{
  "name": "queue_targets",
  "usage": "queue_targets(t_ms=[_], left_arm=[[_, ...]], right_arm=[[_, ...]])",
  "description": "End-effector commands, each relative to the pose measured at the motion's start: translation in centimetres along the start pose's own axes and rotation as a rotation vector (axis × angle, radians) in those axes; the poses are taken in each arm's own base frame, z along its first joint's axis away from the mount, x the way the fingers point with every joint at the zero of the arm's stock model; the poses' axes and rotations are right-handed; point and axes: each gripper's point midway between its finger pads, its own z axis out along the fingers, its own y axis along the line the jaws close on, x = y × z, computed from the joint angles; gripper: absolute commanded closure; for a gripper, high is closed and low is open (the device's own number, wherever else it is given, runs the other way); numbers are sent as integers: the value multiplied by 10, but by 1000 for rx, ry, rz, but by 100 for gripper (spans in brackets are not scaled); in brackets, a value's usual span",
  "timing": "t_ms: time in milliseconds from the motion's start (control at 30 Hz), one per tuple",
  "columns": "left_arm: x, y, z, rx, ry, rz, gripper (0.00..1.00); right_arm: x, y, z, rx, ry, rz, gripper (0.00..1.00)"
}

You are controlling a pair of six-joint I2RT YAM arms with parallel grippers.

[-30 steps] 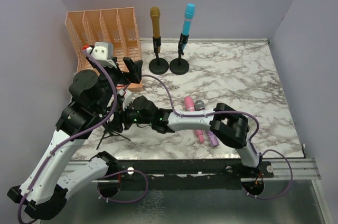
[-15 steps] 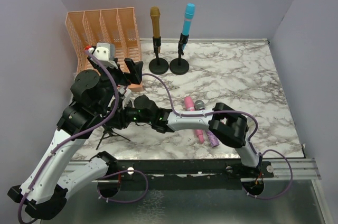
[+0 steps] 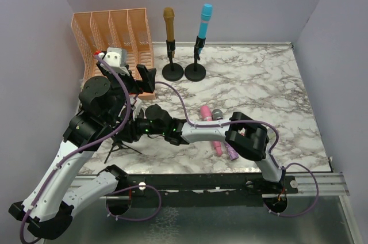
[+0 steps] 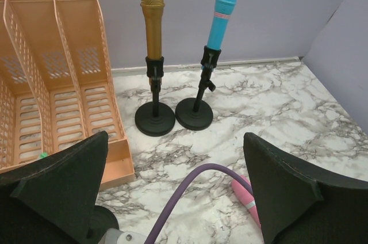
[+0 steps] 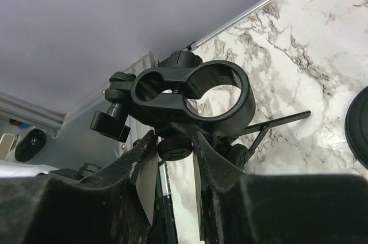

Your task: Attach the microphones to the stand

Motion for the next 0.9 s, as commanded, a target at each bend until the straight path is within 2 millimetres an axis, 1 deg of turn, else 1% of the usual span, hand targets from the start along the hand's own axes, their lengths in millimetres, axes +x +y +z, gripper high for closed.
queue_targets(t_ms=[0, 67, 167, 233, 333, 500, 533, 567, 667, 767, 867], left_arm=[[7, -1, 0, 10, 18, -7, 1], [8, -2, 0, 13, 21, -9, 1], [9, -2, 0, 15, 24, -14, 1], [11, -3, 1, 19, 29, -19, 1], [12, -6, 2, 30, 30, -25, 1], [19, -13, 8, 61, 42, -36, 1], [21, -14, 9, 65, 48, -40, 1], [24, -15, 11, 69, 52, -42, 1], [36, -16, 15, 74, 73, -57, 1], [52, -16, 19, 71, 99, -78, 1], [72, -16, 21, 69, 139, -101, 1]], right_arm=[[10, 1, 4, -26, 16, 0, 71], [7, 1, 2, -16, 3, 0, 77], [-4, -2, -5, 24, -44, -2, 86], [-13, -9, -14, 71, -77, -3, 89], [-27, -24, -35, 157, -121, -3, 91], [-44, -63, -86, 340, -172, 14, 91], [-44, -71, -97, 371, -174, 21, 91], [-40, -81, -110, 414, -167, 33, 91], [-39, -102, -144, 519, -178, 59, 92], [-41, -114, -176, 603, -188, 76, 92], [-38, -123, -200, 647, -183, 97, 92]])
